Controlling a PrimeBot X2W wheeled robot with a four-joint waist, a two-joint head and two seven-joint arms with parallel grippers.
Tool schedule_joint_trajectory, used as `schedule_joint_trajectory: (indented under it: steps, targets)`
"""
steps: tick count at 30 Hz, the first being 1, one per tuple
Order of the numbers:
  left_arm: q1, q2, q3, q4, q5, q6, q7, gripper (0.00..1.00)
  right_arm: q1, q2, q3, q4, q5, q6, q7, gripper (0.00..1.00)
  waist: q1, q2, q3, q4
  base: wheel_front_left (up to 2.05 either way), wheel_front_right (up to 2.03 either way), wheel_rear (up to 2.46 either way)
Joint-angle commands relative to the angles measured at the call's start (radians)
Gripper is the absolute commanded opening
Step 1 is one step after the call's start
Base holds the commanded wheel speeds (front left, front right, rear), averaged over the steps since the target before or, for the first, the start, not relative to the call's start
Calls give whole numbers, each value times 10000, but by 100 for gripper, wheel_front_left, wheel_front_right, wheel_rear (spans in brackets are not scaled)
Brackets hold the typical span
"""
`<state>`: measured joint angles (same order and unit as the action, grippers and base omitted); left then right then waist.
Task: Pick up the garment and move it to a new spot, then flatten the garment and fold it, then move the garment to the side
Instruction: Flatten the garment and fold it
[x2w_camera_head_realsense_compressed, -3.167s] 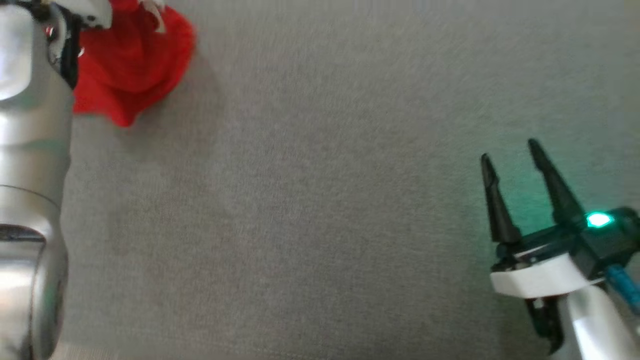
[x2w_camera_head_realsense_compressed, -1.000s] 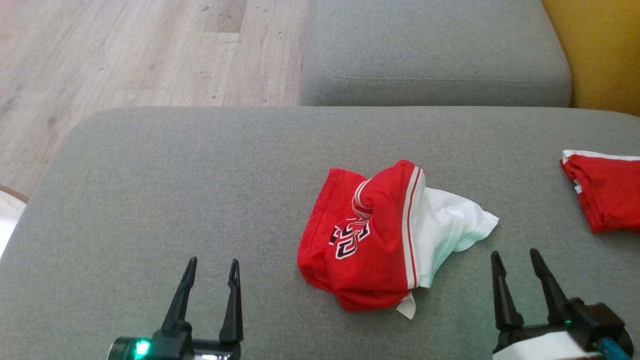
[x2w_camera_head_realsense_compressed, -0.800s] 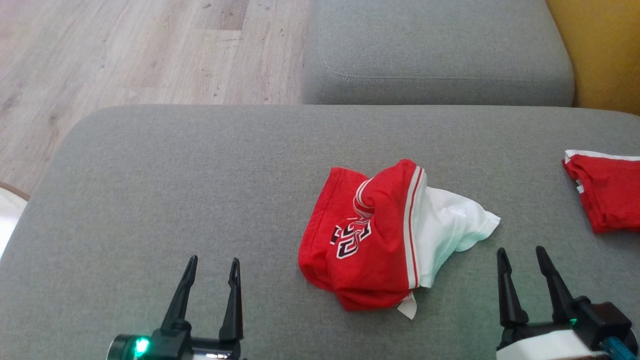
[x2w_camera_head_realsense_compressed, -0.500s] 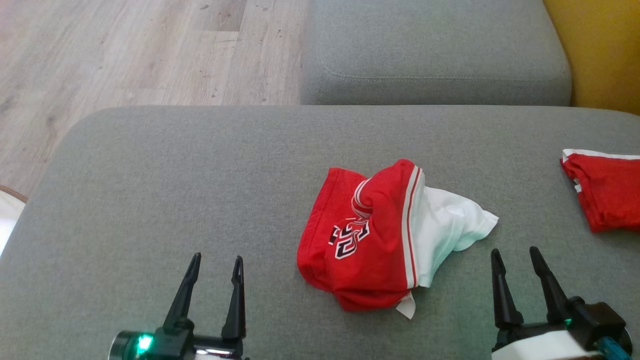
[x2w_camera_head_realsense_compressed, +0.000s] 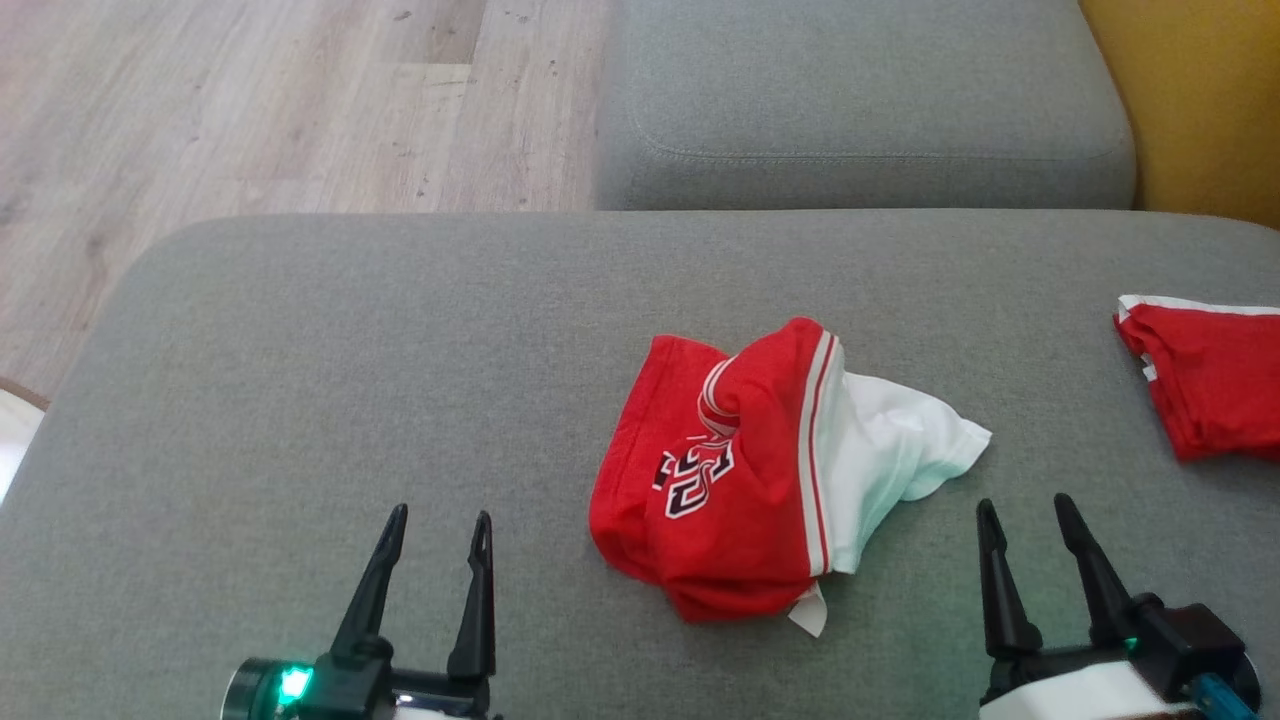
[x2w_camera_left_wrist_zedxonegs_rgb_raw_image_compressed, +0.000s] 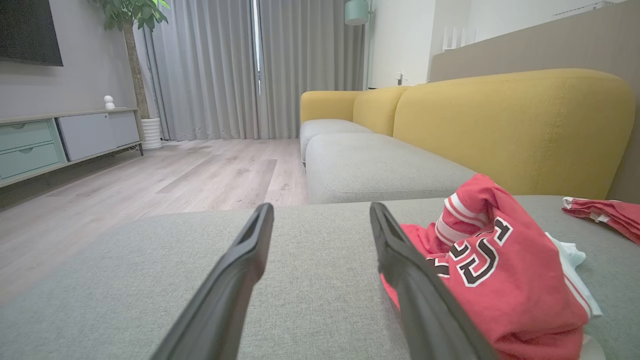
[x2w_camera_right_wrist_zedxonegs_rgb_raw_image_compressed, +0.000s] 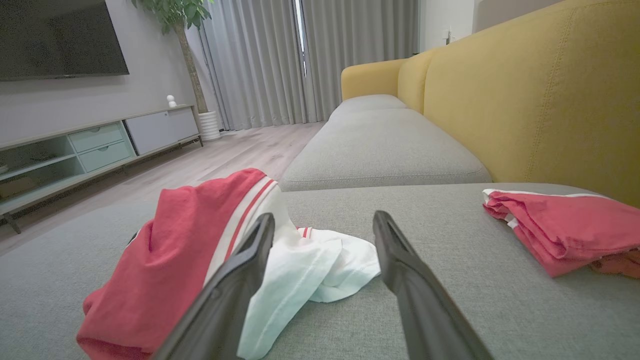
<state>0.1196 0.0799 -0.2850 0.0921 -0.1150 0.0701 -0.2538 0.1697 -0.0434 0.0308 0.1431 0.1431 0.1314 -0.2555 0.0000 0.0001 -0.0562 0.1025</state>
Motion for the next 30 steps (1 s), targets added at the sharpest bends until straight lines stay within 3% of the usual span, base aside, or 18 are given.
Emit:
schedule_joint_trajectory:
  steps: [1,7,14,19,21,30]
  targets:
    - [-333,-133,446,-333,53,-8,-80,100,-313,-68,287,-297,-73,-7,-63,100,0,-1,6,-23,0,0,0]
    - [-777,-205,454,-219,58,-152,-80,100,-377,-68,355,-359,-85,-7,-63,100,0,-1,149,-247,0,0,0]
    - [-2546,-252,-239,875,243,-631,27,100,-529,-68,434,-494,-120,-7,-63,100,0,-1,552,-857,0,0,0]
    - [-4695,-283,-983,1417,145,-1003,1370,100,-812,-68,574,-660,-254,-7,-63,100,0,-1,1264,-1418,0,0,0]
    - [-5513,-289,-1407,1498,-409,-1078,2130,100,-1004,-77,641,-729,-287,-7,-63,100,0,-1,1602,-1652,0,0,0]
    - [-8447,-294,-4200,2345,-2513,-492,4391,100,-1484,-82,827,-827,-297,-7,-63,100,0,-1,2725,-2349,0,0,0]
